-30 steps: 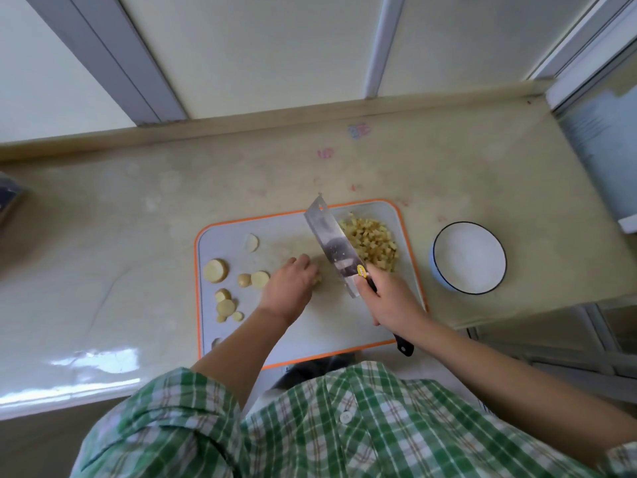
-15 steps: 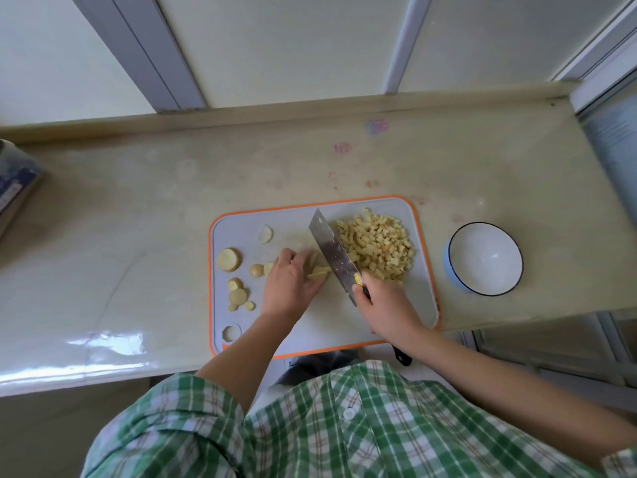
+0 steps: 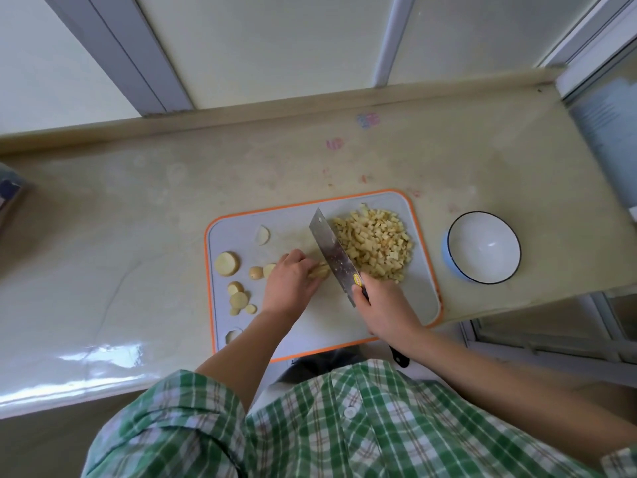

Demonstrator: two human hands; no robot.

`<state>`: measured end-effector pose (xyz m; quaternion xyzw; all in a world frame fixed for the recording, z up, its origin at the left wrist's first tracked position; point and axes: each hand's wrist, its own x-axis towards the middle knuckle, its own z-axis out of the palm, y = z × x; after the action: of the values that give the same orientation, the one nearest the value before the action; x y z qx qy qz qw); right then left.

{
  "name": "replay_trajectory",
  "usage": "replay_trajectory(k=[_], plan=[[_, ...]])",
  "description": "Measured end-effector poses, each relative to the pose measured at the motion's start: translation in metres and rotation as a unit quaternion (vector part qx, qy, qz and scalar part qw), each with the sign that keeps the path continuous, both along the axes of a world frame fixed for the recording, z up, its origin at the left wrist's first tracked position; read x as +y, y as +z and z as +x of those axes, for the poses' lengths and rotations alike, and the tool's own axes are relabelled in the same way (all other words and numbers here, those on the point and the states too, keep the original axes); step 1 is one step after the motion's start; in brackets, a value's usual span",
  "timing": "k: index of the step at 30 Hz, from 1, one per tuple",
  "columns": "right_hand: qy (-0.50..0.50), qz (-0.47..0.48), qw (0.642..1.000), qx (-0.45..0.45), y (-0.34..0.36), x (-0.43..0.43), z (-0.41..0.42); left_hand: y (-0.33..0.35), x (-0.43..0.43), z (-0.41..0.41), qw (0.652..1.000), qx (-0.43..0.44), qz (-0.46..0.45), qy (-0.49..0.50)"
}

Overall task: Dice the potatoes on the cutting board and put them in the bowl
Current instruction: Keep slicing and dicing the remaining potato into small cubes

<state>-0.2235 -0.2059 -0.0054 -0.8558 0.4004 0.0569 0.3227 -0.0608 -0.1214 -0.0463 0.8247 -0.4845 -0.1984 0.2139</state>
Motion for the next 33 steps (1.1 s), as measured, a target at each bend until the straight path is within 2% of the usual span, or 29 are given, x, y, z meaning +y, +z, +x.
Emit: replay_trajectory(k=[12, 22, 33], plan=[[0.014, -0.002, 0.999, 0.036, -0.011, 0.013, 0.010, -0.003, -0.009, -0.002, 1.000, 0.007, 0.004, 0.009], [-0.014, 0.005, 1.000, -0.019, -0.002, 0.001, 0.015, 0.003, 0.000, 0.003, 0.999, 0.015, -0.046, 0.020], [0.009, 0.022, 0.999, 0.033, -0.001, 0.010, 0.022, -0.001, -0.003, 0.001, 0.998, 0.032, -0.024, 0.051]])
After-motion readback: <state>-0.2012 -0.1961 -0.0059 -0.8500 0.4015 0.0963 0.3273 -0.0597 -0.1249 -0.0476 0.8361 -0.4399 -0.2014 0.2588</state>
